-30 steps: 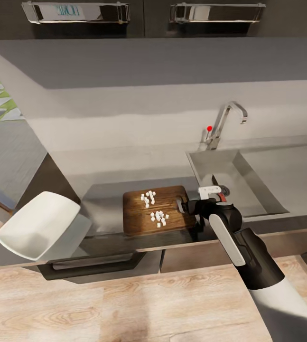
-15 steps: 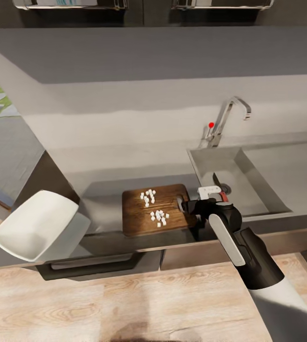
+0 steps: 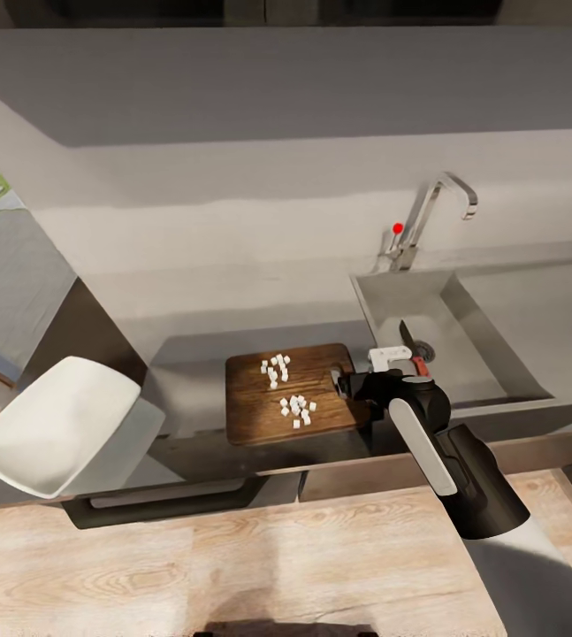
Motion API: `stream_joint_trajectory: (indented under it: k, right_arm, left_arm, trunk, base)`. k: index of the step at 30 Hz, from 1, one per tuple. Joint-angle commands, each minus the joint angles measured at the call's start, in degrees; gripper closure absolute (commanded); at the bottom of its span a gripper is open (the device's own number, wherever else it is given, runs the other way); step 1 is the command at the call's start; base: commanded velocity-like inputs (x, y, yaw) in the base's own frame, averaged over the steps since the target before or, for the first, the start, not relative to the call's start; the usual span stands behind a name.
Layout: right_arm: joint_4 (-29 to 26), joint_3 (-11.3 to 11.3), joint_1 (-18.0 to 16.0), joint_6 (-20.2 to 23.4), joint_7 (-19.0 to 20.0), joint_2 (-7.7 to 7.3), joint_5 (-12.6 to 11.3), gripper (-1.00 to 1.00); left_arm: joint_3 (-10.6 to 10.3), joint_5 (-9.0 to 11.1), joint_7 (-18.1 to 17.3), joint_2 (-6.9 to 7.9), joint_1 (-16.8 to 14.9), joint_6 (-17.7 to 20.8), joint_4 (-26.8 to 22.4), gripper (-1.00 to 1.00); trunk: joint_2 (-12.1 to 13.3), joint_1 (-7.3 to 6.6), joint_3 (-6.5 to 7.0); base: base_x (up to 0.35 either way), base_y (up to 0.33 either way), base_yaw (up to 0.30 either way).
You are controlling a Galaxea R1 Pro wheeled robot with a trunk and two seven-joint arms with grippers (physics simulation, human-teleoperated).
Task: In the kitchen, take the Vidalia onion out of the sink, dice it on the chopping board with the paring knife, put the diced onion into the bowl on the countertop, then place both the paring knife and the chopping board into the sink.
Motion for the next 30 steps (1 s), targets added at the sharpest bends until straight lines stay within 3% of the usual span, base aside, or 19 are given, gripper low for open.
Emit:
stream_joint_trajectory:
  k: [1,15,25,26,30]
  right_arm:
    - [-0.05,0.12,-0.06,0.13,-0.6,-0.05,-0.55,-1.0]
    - [-0.05,0.12,-0.06,0.13,-0.68,-0.01,-0.55,-1.0]
    - [-0.05,0.25,-0.06,0.19,-0.63,-0.43,-0.47,-1.0]
    - [-0.04,0.27,-0.06,0.18,-0.61,-0.38,-0.5,1.0]
    - [-0.05,0.3,-0.06,0.14,-0.64,-0.31,-0.59,1.0]
  left_arm:
    - [-0.05,0.6,0.08,0.01,0.04,0.2,-0.15,-1.0]
    - [-0.05,0.6,0.08,0.01,0.04,0.2,0.16,-1.0]
    - [-0.05,0.6,0.08,0.01,0.04,0.2,0.29,-1.0]
    - [-0.05,0.6,0.08,0.01,0.04,0.2,0.29,-1.0]
    - [-0.05,0.6,0.08,0.01,0.04,0.2,0.29,-1.0]
  trunk:
    - [-0.1,0.03,-0.17]
    - [-0.1,0.03,-1.44]
    - [-0.1,0.03,-1.52]
    - [-0.1,0.03,-1.52]
    - [-0.1,0.03,-1.52]
  base:
    - [0.0,0.0,0.0]
    - [0.0,0.0,0.0]
    - [0.0,0.0,0.0]
    - [0.0,0.0,0.0]
    - [0.0,0.0,0.0]
